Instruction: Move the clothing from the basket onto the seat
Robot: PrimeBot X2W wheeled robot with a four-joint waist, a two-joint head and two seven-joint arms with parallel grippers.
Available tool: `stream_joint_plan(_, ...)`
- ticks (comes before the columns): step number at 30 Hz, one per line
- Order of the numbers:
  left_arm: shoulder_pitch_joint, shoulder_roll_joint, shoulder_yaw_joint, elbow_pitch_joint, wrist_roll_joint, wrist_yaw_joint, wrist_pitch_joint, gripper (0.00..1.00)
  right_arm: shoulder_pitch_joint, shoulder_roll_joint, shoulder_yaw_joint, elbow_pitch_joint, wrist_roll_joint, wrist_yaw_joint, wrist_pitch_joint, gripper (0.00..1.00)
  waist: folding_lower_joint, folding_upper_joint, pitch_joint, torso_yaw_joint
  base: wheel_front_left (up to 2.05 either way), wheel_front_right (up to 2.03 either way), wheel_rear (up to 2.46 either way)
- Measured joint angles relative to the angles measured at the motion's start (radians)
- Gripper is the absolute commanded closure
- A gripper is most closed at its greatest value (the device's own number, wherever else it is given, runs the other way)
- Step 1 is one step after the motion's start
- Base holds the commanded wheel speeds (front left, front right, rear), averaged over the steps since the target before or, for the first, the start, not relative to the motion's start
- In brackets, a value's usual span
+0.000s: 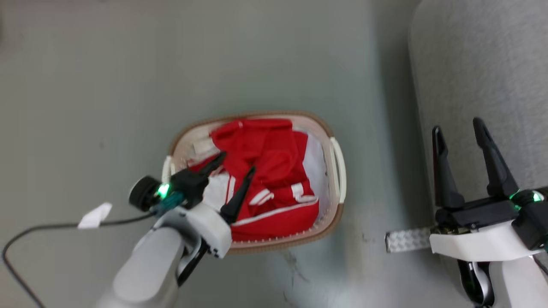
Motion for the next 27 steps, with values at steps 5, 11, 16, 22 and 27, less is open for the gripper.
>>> stream_joint_plan(5, -0.114, -0.033, -0.085, 0.167, 0.000, 0.000, 0.005, 0.00, -0.023, 0.000, 0.005, -0.037, -0.008, 0.000, 0.000, 0.00, 0.0001, 0.0000, 0.102, 0.000, 0.00, 0.00, 0.00)
stream_joint_plan(11, -0.237, -0.073, -0.130, 0.320, 0.002, 0.000, 0.018, 0.00, -0.044, 0.000, 0.015, -0.078, -0.014, 0.000, 0.000, 0.00, 0.0001, 0.0000, 0.198, 0.005, 0.00, 0.00, 0.00)
stream_joint_plan(16, -0.320, -0.095, -0.138, 0.413, 0.001, 0.001, 0.017, 0.00, -0.057, 0.000, 0.016, -0.099, -0.024, 0.000, 0.000, 0.00, 0.0001, 0.0000, 0.262, 0.012, 0.00, 0.00, 0.00)
stream_joint_plan(22, -0.407, -0.097, -0.125, 0.486, 0.002, 0.027, 0.008, 0.00, -0.067, 0.000, 0.018, -0.123, -0.036, 0.000, 0.000, 0.00, 0.0000, 0.0000, 0.324, 0.015, 0.00, 0.00, 0.00)
stream_joint_plan(27, -0.471, -0.102, -0.116, 0.521, 0.001, 0.040, 0.006, 0.00, -0.069, 0.000, 0.027, -0.137, -0.038, 0.000, 0.000, 0.00, 0.0000, 0.0000, 0.364, 0.013, 0.00, 0.00, 0.00)
